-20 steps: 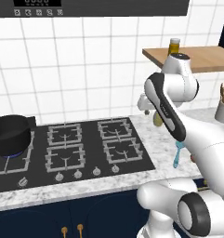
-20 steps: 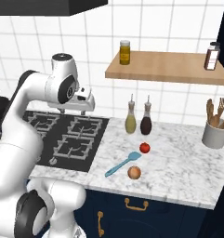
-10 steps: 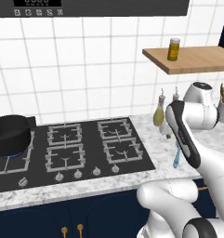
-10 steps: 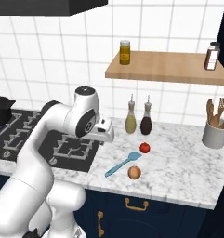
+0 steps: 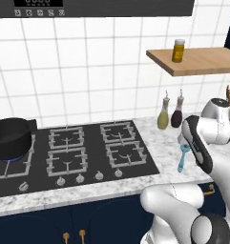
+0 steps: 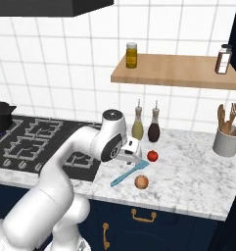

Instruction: Put the onion and tomato in the pot. Retrieve the spatula and lightly stir the vegetables in the pot.

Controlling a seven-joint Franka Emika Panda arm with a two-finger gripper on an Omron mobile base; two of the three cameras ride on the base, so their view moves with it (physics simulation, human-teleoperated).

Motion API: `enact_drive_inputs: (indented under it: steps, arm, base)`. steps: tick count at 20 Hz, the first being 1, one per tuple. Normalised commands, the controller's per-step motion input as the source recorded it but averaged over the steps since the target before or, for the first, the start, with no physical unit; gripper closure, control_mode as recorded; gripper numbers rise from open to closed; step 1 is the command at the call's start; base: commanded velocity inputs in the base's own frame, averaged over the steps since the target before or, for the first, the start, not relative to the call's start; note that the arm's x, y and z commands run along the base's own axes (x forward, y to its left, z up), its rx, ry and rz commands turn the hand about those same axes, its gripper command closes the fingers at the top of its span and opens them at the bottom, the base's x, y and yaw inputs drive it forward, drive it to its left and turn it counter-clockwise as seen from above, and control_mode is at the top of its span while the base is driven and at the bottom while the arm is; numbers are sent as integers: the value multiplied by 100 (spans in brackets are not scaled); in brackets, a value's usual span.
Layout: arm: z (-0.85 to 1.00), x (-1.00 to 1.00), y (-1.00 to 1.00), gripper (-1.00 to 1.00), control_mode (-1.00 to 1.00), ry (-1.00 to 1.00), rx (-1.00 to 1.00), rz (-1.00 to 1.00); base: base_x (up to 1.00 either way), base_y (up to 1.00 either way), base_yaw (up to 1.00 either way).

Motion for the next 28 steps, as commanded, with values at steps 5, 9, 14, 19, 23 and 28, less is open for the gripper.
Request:
enact_drive_inputs:
  steps: [5,9,14,19,23,28]
  arm:
    - [-34,21,-61,-100,-100,6,0,-3]
    - [-28,12,-33,-100,-100,4,0,0]
    - [-24,69,-22,-100,-100,8,0,-6]
    - [-1,92,-12,-100,-100,12,5,-2]
    - [-8,65,-31,-100,-100,6,5,0]
    - [-25,53,-34,-100,-100,0,3,0]
  base:
    - [0,0,0]
    - [0,0,0]
    - [0,0,0]
    - [0,0,0]
    - [0,0,0]
    - [0,0,0]
